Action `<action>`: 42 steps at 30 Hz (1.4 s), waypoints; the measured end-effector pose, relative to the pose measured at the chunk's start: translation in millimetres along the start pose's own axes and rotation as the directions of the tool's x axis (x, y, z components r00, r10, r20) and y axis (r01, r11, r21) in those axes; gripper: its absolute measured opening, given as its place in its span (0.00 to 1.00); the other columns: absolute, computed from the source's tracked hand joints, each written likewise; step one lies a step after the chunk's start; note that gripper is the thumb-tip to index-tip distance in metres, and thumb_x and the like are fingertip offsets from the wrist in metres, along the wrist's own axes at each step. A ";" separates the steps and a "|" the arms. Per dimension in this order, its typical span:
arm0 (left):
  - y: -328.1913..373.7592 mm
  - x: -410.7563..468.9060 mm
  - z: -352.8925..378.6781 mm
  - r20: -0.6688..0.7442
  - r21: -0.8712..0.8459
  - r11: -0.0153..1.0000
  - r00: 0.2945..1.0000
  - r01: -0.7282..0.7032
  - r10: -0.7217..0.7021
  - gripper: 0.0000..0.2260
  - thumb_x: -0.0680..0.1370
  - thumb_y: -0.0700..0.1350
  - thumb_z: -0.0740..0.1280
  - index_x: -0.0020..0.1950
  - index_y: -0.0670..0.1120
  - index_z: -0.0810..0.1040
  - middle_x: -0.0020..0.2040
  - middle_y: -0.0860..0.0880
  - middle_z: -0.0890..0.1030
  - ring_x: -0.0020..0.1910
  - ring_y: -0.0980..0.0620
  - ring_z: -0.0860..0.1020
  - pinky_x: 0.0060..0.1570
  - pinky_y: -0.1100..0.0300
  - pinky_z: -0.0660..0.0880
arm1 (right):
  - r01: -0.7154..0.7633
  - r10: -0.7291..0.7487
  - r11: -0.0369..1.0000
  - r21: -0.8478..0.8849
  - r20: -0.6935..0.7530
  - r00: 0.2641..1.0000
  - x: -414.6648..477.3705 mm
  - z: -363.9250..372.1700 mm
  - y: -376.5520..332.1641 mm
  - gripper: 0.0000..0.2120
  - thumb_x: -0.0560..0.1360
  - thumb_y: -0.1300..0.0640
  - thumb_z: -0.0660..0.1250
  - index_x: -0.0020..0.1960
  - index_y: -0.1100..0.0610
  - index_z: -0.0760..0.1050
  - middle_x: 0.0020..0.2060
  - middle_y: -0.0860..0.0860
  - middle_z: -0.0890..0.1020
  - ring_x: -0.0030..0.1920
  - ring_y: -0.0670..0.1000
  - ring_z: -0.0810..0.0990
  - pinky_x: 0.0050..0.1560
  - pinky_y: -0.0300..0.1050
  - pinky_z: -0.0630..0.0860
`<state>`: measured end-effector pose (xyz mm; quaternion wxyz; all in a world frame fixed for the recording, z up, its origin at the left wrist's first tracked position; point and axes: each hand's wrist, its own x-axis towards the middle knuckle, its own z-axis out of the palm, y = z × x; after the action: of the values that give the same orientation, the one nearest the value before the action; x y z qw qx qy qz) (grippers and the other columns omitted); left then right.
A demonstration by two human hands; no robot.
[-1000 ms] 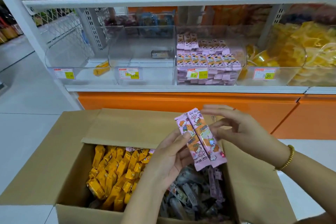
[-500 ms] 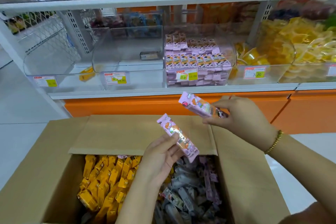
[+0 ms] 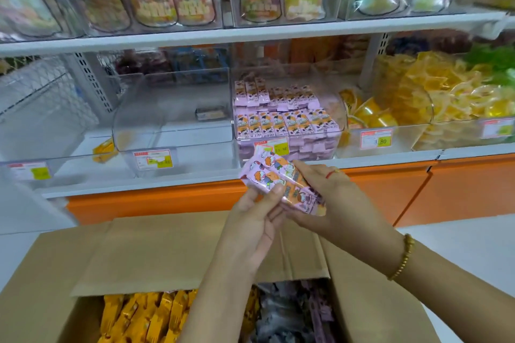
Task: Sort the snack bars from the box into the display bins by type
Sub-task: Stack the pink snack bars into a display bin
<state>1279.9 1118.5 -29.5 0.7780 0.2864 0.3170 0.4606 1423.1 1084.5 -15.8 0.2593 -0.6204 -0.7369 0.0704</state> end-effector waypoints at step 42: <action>-20.2 -81.9 -226.6 -0.493 0.817 0.504 0.794 0.282 0.355 0.12 0.71 0.53 0.67 0.38 0.44 0.81 0.37 0.43 0.82 0.44 0.41 0.81 0.50 0.46 0.77 | -0.166 0.034 0.959 0.229 0.489 0.872 -18.8 167.3 -19.9 0.21 0.78 0.49 0.64 0.30 0.55 0.64 0.26 0.48 0.67 0.27 0.45 0.65 0.31 0.39 0.63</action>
<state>1088.5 1071.5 -169.5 0.3725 0.4778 0.7271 0.3228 1328.9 1098.7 -155.9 0.1446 -0.5810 -0.7287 0.3325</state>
